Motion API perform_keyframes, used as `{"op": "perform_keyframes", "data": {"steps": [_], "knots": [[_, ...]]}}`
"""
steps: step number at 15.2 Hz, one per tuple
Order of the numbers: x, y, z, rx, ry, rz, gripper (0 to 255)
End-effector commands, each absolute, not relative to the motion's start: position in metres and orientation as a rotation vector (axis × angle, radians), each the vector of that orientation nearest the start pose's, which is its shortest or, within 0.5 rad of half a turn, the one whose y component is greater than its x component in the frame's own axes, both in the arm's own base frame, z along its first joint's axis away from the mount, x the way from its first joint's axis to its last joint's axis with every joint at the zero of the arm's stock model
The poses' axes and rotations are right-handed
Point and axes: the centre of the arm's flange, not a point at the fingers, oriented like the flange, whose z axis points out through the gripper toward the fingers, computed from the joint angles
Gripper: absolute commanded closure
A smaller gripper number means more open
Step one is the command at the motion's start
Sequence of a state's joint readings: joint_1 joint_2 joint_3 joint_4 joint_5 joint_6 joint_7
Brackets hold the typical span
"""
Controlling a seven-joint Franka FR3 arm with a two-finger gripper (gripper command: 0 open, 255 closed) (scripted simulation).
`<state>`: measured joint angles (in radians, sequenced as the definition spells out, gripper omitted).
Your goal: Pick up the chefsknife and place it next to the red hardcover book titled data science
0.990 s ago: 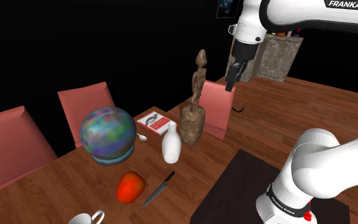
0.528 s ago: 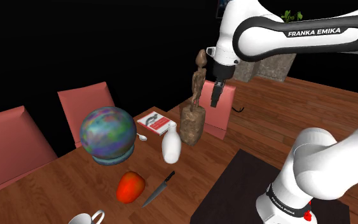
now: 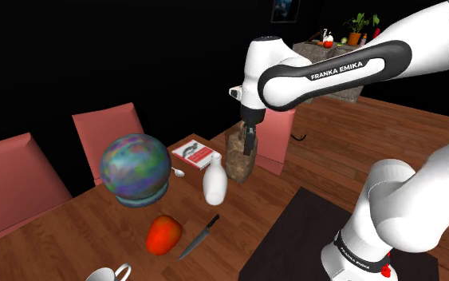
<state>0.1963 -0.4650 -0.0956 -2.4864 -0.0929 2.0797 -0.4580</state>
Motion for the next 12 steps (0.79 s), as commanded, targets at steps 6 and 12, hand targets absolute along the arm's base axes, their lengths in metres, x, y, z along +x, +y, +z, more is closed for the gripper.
{"op": "perform_keyframes", "data": {"steps": [6, 12], "knots": [[0.435, 0.079, 0.382, -2.901, -1.310, -0.054, 0], [0.451, 0.122, 0.317, -2.749, -1.591, -0.031, 0]]}}
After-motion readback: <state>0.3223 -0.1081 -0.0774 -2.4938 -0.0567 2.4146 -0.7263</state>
